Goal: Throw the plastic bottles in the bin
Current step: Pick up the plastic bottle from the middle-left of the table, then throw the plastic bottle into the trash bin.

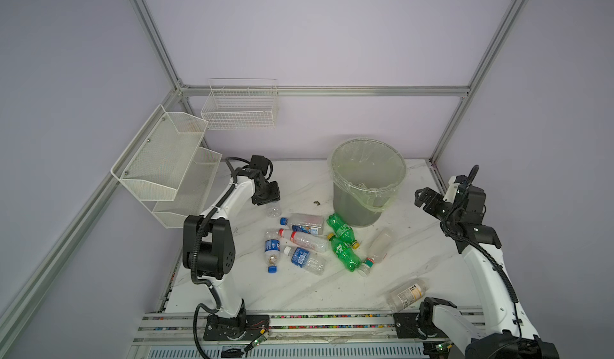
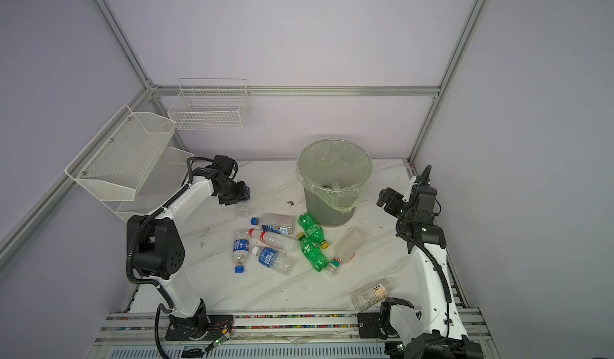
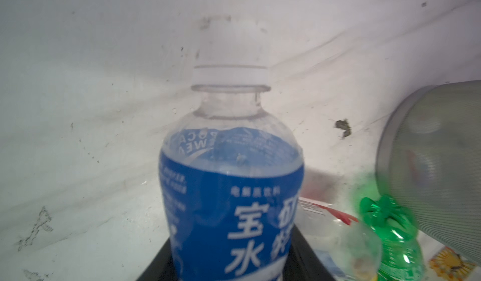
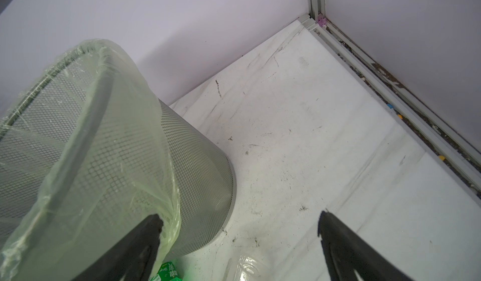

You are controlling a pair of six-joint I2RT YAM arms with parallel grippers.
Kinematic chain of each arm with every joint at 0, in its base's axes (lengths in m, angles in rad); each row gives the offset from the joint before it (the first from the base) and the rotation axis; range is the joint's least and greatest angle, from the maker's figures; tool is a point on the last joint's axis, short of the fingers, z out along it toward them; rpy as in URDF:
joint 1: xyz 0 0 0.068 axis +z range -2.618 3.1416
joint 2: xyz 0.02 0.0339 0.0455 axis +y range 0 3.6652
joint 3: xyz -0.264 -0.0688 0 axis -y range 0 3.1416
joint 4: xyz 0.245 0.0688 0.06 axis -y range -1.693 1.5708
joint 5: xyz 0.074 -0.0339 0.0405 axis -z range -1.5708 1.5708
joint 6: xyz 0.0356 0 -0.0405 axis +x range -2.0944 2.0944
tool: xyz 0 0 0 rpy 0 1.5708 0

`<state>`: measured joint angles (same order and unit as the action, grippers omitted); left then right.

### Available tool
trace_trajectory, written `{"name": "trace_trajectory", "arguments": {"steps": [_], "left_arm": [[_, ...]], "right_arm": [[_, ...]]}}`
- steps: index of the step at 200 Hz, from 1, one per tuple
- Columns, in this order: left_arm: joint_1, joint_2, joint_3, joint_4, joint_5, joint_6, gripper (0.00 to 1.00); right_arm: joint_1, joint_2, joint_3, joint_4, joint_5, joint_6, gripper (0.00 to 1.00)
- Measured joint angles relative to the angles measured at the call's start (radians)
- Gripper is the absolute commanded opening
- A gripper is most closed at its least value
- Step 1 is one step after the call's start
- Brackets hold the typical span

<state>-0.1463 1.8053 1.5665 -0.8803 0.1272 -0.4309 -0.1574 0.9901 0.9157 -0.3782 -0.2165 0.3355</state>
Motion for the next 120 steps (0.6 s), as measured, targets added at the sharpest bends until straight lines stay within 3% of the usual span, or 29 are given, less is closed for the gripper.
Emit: {"name": "trace_trajectory", "arguments": {"steps": [81,120], "left_arm": [[0.000,-0.061,0.075,0.009,0.203,-0.037,0.46],[0.000,-0.142,0.074,0.121,0.290,-0.046,0.47]], "right_arm": [[0.000,-0.016,-0.018,0.008,-0.002,0.021,0.97],[0.000,-0.007,-0.018,0.011,-0.003,0.026,0.97]]}}
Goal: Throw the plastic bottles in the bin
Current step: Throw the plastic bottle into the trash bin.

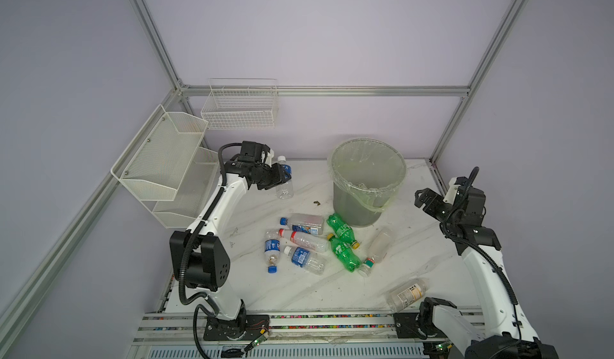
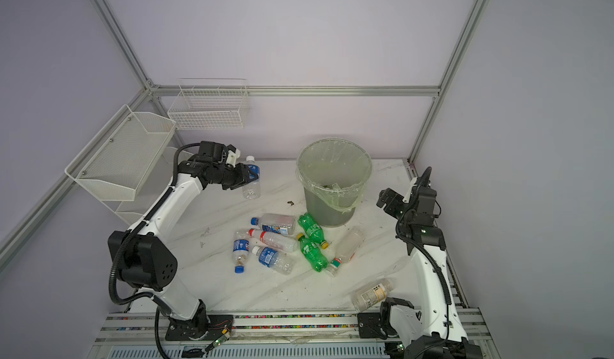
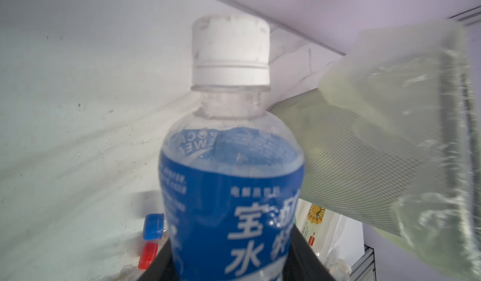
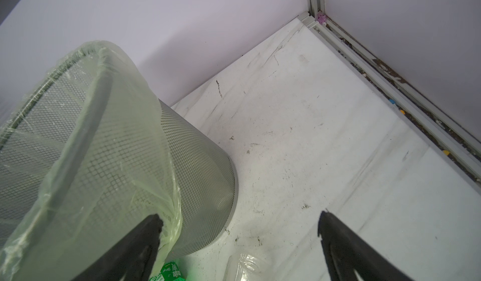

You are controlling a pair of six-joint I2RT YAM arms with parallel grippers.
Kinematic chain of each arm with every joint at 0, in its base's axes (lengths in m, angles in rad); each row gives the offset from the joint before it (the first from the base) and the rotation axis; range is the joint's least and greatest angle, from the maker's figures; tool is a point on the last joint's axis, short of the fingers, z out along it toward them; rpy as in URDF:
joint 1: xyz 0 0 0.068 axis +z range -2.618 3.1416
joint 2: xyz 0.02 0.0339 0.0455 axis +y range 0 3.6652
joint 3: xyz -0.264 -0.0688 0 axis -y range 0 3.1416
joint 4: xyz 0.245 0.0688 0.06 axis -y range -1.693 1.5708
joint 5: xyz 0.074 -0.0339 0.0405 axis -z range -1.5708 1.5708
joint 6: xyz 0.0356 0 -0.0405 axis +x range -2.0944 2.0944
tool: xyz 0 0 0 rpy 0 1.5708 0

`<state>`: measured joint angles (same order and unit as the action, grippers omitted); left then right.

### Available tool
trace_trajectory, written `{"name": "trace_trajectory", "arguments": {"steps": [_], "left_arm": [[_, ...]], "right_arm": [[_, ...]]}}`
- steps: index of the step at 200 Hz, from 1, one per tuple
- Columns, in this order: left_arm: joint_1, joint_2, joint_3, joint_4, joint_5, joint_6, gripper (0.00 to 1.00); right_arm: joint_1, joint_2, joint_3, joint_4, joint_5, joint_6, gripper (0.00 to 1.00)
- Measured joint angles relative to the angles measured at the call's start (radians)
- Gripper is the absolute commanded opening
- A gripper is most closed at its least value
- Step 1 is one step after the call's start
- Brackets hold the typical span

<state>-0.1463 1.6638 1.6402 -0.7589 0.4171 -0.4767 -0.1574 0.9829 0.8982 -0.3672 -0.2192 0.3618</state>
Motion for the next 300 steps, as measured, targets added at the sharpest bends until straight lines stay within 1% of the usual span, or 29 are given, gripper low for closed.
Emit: {"name": "trace_trajectory", "arguments": {"steps": [18,56,85,114,148,176,218,264,280,300], "left_arm": [[0.000,-0.085,-0.011,0.095,0.014,-0.005,0.47],[0.003,-0.276,-0.082,0.278,0.041,-0.027,0.47],[0.003,-0.341,-0.127,0.364,0.075,-0.038,0.47],[0.003,-0.383,-0.212,0.436,0.098,-0.044,0.47],[0.005,-0.410,-0.308,0.482,0.114,-0.064,0.46],[0.005,-0.426,-0.346,0.512,0.122,-0.079,0.46],[0.005,-0.430,-0.346,0.560,0.142,-0.089,0.46],[0.000,-0.428,-0.346,0.563,0.165,-0.089,0.46],[-0.021,-0.411,-0.333,0.545,0.166,-0.072,0.46],[-0.064,-0.345,-0.260,0.486,0.162,-0.042,0.47]], "right_arm": [[0.000,0.027,0.002,0.004,-0.005,0.000,0.97],[0.000,0.078,0.012,0.001,-0.001,0.000,0.97],[0.000,0.067,0.012,0.000,0.006,0.000,0.97],[0.000,0.047,0.011,0.000,0.014,0.000,0.97],[0.000,0.041,0.011,0.000,0.020,0.000,0.97],[0.000,0.042,0.011,0.000,0.021,0.000,0.97],[0.000,0.041,0.011,0.000,0.021,-0.001,0.97],[0.000,0.020,0.011,0.000,0.024,-0.001,0.97],[0.000,0.011,0.011,0.000,0.029,-0.001,0.97],[0.000,0.003,0.011,0.000,0.036,-0.001,0.97]]}}
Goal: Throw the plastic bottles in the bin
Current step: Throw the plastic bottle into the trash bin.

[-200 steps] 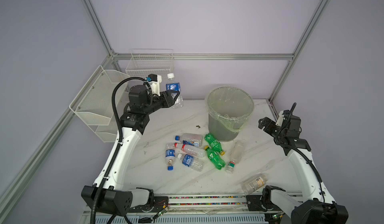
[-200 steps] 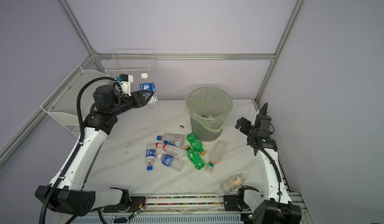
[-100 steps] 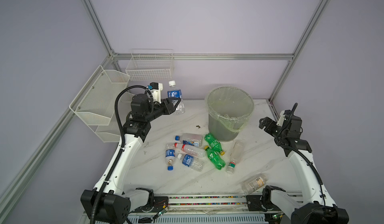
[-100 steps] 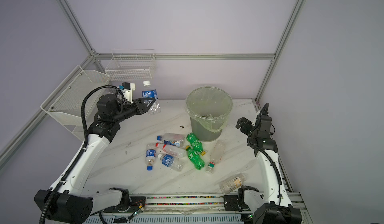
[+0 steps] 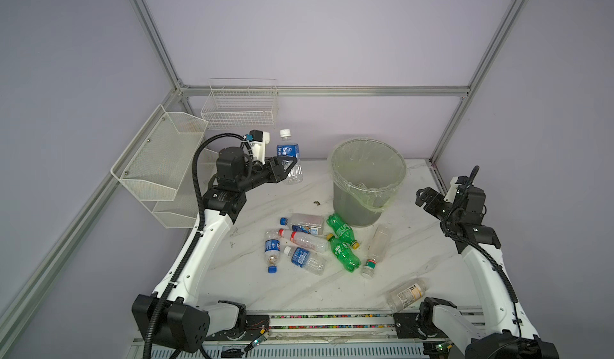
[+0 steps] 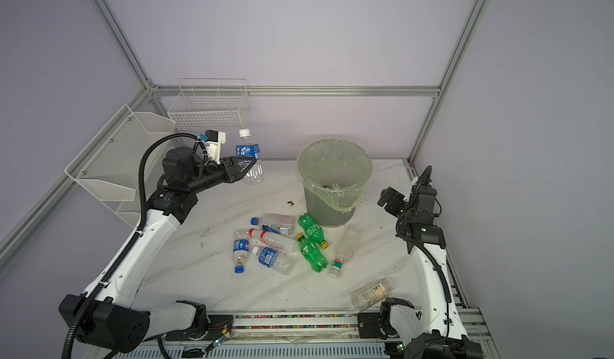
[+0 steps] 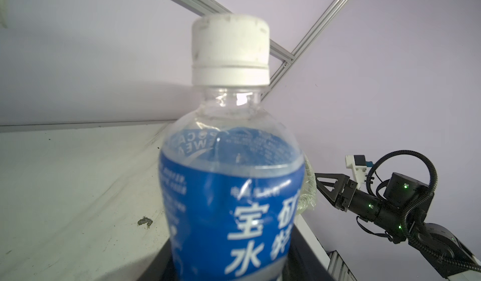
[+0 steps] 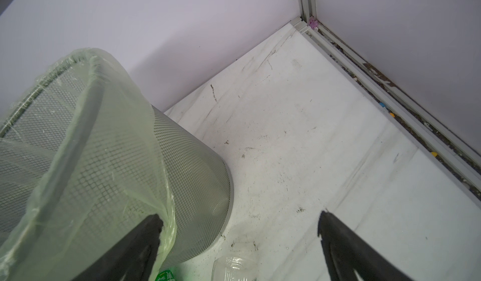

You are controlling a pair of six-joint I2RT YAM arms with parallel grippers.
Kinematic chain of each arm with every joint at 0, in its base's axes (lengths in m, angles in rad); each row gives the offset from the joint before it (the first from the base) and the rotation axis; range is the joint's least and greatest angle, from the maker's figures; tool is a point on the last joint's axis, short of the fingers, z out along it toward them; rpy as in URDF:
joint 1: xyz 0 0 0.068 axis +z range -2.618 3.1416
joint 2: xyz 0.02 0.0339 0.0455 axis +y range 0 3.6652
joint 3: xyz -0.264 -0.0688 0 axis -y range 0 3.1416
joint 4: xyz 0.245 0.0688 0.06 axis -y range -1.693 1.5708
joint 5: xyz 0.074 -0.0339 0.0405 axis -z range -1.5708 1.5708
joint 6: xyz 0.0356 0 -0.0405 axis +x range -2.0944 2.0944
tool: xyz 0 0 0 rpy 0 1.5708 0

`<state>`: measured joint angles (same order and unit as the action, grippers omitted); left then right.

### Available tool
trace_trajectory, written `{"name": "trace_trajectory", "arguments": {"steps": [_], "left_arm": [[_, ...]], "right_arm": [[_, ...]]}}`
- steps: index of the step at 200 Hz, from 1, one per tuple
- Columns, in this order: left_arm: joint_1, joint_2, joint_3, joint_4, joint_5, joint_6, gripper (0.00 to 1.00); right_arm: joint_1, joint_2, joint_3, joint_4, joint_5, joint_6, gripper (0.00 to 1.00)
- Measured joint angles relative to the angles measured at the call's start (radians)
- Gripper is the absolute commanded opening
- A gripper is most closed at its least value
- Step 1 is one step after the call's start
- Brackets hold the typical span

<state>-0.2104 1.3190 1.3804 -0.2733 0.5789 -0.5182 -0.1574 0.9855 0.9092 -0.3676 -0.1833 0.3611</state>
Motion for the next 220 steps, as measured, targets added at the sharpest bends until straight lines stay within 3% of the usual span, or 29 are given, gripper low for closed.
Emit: {"name": "trace_trajectory", "arguments": {"steps": [26,48,80,91,93,96,108,142,189,220], "left_arm": [[-0.058,0.128,0.161,-0.066,-0.018,0.026,0.46],[-0.124,0.293,0.414,-0.148,-0.051,0.061,0.47],[-0.241,0.537,0.795,-0.250,-0.080,0.085,0.56],[-0.274,0.619,0.916,-0.288,-0.076,0.082,0.72],[-0.280,0.635,0.938,-0.295,-0.074,0.086,0.87],[-0.288,0.655,0.967,-0.305,-0.073,0.084,0.98],[-0.311,0.716,1.044,-0.347,-0.070,0.084,1.00],[-0.285,0.700,1.028,-0.474,-0.123,0.085,1.00],[-0.055,0.387,0.803,-0.495,-0.225,0.084,1.00],[-0.037,0.260,0.678,-0.489,-0.246,0.084,1.00]], "right_arm": [[0.000,-0.019,-0.006,0.000,0.006,0.000,0.98],[0.000,-0.038,-0.013,0.000,0.009,0.000,0.97],[0.000,-0.052,-0.013,-0.001,0.019,-0.003,0.97],[0.000,-0.055,-0.013,-0.002,0.023,-0.005,0.97],[0.000,-0.055,-0.013,-0.002,0.024,-0.005,0.97],[0.000,-0.056,-0.013,-0.003,0.026,-0.006,0.97],[0.000,-0.058,-0.013,-0.003,0.030,-0.008,0.97],[0.000,-0.058,-0.013,-0.003,0.034,-0.011,0.97],[0.000,-0.058,-0.013,-0.003,0.033,-0.017,0.97],[0.000,-0.057,-0.013,-0.003,0.029,-0.017,0.97]]}}
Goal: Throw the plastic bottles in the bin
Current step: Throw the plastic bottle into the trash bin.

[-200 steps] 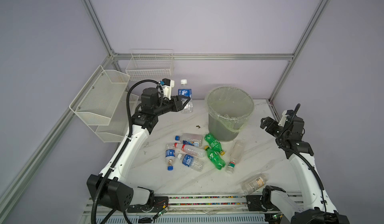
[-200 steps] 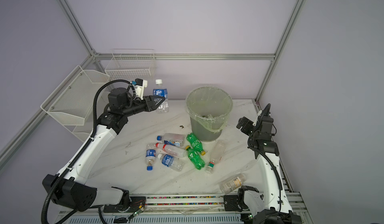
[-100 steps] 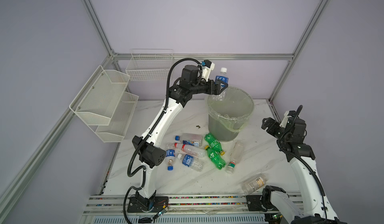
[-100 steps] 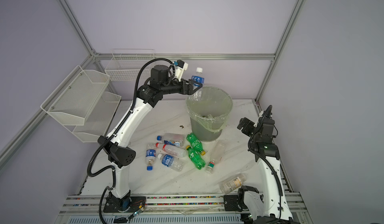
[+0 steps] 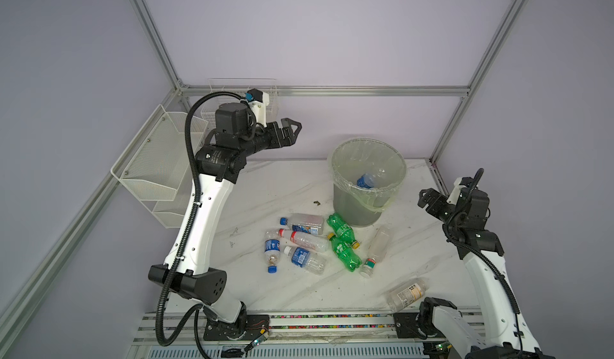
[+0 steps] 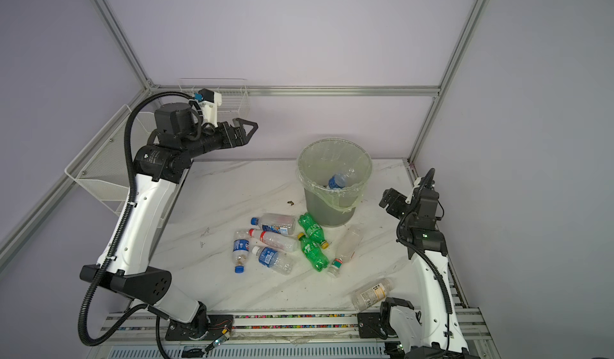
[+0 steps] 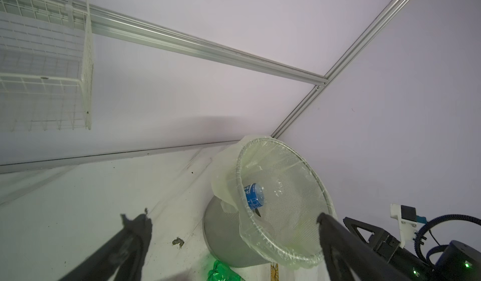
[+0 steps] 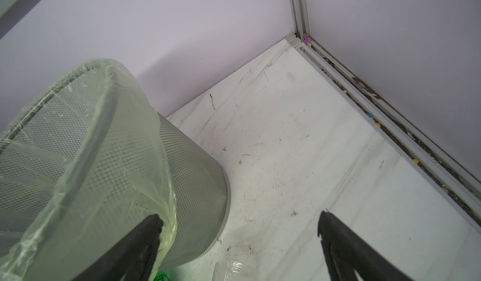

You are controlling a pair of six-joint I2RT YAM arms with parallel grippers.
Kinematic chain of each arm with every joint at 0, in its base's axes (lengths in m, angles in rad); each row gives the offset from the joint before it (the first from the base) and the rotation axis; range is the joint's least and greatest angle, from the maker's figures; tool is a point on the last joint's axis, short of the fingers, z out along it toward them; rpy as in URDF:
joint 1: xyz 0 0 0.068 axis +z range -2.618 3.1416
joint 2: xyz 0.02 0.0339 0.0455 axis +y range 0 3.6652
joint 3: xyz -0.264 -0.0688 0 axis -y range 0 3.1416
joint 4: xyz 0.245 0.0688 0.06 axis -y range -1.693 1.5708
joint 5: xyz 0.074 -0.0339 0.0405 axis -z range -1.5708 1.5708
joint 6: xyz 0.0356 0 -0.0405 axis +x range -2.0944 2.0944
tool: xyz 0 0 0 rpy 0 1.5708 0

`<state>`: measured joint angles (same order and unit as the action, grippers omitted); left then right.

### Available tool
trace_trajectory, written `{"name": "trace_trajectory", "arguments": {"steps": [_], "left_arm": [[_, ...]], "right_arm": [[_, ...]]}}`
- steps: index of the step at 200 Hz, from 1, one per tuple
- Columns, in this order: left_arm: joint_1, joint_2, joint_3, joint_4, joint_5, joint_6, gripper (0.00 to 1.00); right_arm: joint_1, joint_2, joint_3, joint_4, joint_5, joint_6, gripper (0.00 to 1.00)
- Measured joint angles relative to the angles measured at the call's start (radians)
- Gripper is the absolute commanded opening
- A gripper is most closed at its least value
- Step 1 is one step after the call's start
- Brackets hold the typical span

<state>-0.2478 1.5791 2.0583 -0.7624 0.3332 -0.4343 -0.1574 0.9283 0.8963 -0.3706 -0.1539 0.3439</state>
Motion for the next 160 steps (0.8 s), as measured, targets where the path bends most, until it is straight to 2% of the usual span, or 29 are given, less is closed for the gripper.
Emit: {"name": "trace_trajectory", "arguments": {"steps": [25,86,160], "left_arm": [[0.015,-0.003,-0.085,-0.008,-0.004,0.000,1.00],[0.142,0.037,-0.221,-0.038,-0.030,0.009,1.00],[0.230,0.039,-0.413,0.065,-0.016,-0.001,1.00]], "right_arm": [[0.000,0.000,0.000,0.000,-0.002,0.003,0.97],[0.000,0.050,0.000,-0.019,-0.022,0.022,0.97],[0.000,0.074,0.029,-0.079,-0.026,0.057,0.97]]}}
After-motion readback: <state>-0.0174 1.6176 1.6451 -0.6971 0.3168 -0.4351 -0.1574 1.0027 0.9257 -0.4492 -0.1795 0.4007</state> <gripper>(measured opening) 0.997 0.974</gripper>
